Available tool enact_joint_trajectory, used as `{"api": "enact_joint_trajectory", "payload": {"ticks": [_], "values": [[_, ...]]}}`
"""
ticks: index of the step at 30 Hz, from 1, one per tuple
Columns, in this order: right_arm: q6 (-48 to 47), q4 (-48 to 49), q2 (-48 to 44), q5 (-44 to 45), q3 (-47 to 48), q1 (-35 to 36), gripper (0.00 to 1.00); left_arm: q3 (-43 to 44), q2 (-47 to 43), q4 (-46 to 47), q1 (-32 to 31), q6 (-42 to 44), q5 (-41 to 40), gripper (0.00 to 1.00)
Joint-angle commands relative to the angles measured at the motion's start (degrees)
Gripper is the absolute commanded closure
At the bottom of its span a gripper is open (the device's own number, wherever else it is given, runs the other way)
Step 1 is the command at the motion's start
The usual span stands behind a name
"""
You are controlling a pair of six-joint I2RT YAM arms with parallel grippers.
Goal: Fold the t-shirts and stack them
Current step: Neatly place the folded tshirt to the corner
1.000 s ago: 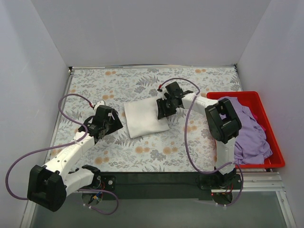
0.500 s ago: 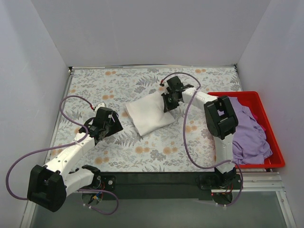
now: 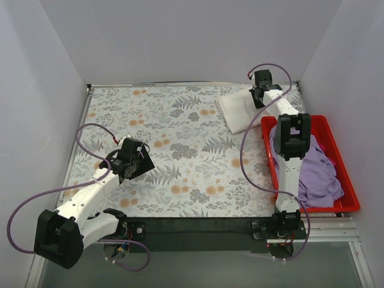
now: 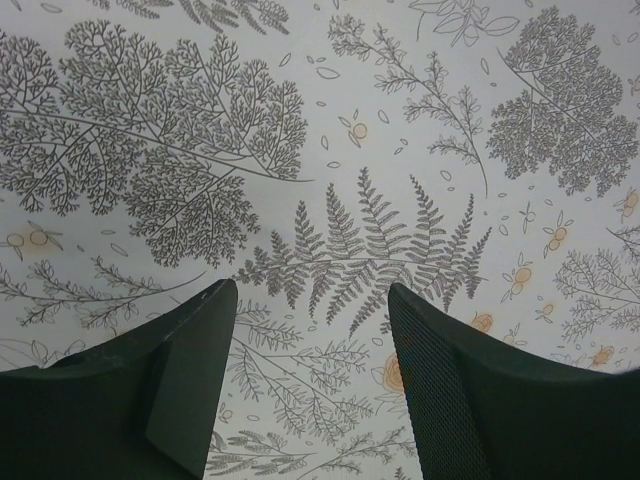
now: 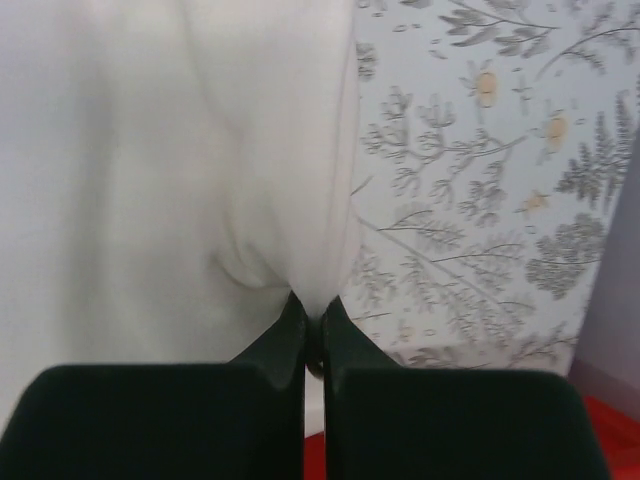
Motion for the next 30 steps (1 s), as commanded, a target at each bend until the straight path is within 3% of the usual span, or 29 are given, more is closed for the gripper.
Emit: {"api": "enact_joint_trajectory", "payload": {"ticks": [1,13,24,26,27,30], "values": [[-9.10,1.72,3.47,10.10,4.13,-0.74,0.99,1.24,-2.76,-5.22,-0.13,-3.60,-1.00,0.42],[-14.29,13.15,6.46,20.75,3.34,-9.70,0.99,4.32,-4.44,-8.92,-0.13,-5.36,-1.54,0.44],[-12.27,16.31,8.39,25.58,4.05,-12.96,0.97,3.79,-2.86,-7.87,-0.13,-5.71,-0.66,0.45],[-12.19,16.58,8.05,26.20,4.93,-12.87,0.84,3.96,-2.94,-7.86,-0.04,-5.71,-0.66,0.44],[-12.01,16.58,7.61,26.11,4.93,-12.87,0.72,3.96,-3.03,-7.69,-0.04,-5.62,-0.66,0.44],[-11.05,16.58,4.55,24.80,4.58,-12.78,0.54,4.49,-3.47,-7.43,-0.13,-5.36,-1.01,0.44]]}}
